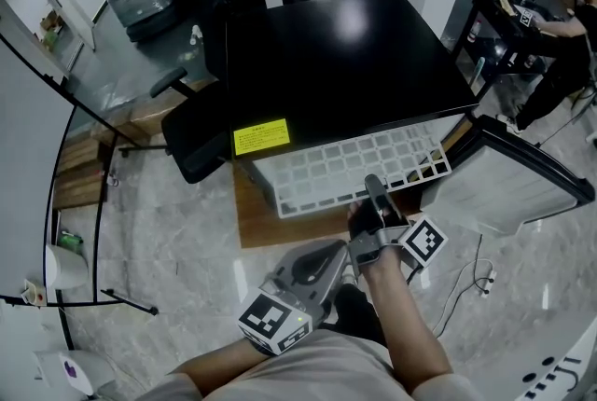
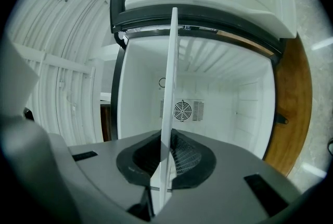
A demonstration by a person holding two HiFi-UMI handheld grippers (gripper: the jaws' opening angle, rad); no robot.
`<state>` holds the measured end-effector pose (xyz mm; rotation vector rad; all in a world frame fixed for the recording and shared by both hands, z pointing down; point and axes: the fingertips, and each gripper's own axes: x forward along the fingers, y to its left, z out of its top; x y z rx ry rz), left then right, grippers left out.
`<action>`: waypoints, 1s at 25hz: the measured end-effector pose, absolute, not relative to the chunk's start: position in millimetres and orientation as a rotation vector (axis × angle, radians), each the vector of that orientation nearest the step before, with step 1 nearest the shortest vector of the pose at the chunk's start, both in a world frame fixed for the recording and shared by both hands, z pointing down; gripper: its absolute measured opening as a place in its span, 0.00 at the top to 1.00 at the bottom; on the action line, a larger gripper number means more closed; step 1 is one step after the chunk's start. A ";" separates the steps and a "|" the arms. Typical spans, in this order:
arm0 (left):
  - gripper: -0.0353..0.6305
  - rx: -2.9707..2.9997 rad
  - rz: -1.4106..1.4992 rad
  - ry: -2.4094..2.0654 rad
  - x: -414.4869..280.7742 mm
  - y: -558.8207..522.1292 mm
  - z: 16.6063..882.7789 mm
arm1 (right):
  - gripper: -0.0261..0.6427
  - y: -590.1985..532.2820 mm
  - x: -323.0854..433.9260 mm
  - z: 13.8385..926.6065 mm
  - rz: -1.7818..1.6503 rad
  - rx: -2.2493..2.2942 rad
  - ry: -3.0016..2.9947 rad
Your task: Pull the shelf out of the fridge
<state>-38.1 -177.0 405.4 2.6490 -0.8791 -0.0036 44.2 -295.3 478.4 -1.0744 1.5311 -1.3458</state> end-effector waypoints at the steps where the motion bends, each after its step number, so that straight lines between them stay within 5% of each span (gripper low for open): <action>1: 0.94 2.650 -0.003 -0.875 -38.4 -175.7 405.7 | 0.90 -293.1 44.4 479.0 -1.346 -1.077 1.531; 25: 0.94 2.660 -0.021 -0.912 -24.8 -131.3 396.4 | 0.90 -240.4 55.2 474.6 -1.370 -1.069 1.543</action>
